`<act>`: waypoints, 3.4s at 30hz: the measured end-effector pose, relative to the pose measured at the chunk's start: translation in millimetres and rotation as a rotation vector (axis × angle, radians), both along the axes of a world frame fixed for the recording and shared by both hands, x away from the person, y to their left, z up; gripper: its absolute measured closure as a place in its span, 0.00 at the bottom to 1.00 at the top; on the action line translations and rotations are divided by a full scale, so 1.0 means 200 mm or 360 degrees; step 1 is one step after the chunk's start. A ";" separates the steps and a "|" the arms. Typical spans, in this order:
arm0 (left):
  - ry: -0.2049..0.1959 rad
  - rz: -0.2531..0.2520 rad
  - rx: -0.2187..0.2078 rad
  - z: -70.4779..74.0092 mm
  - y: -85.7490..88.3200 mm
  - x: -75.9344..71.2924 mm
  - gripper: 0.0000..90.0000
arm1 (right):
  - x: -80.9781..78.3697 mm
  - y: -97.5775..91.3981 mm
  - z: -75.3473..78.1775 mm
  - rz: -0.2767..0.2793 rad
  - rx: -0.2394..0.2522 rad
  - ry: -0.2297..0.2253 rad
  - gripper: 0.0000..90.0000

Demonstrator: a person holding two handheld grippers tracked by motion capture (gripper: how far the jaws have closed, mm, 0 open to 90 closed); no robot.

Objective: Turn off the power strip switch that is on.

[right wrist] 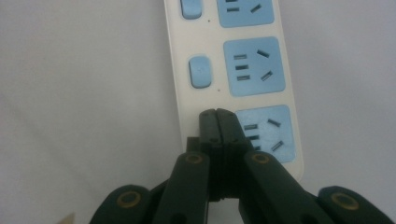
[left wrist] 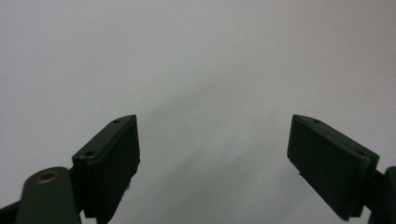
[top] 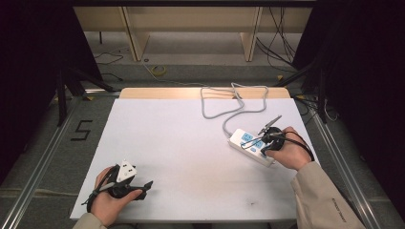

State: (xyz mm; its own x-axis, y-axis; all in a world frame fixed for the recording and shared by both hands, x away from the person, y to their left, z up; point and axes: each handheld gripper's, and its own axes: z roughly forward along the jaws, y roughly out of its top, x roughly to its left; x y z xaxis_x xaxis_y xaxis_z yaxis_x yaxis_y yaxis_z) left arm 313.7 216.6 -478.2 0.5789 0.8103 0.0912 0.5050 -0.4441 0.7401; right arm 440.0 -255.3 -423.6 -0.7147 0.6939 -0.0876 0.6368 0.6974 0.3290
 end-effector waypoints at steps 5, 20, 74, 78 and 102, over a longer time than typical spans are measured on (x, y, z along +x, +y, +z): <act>0.0000 -0.0002 0.0000 0.00 0.00 0.00 0.19 | 0.00 0.00 0.00 0.0005 -0.0005 0.0001 1.00; -0.0002 0.0000 0.0003 0.00 0.00 0.00 0.19 | 0.01 0.01 -0.01 0.0009 -0.0022 0.0016 1.00; -0.0003 -0.0008 0.0011 0.00 -0.01 0.00 0.19 | -0.01 0.02 -0.03 -0.0016 -0.0051 0.0024 1.00; -0.0006 -0.0008 0.0011 0.00 -0.01 0.00 0.19 | -0.01 0.01 -0.03 -0.0015 -0.0069 0.0035 1.00; -0.0004 -0.0014 0.0013 0.00 -0.01 0.00 0.19 | -0.01 -0.01 -0.03 -0.0027 -0.0036 0.0046 1.00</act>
State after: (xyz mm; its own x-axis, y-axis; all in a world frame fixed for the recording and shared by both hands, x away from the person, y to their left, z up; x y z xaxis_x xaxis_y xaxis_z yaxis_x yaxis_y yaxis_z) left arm 314.5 214.9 -478.6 0.5858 0.8044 0.0990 0.4994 -0.4545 0.7376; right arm 438.5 -256.4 -430.2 -0.7052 0.7042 -0.0825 0.6578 0.6932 0.2946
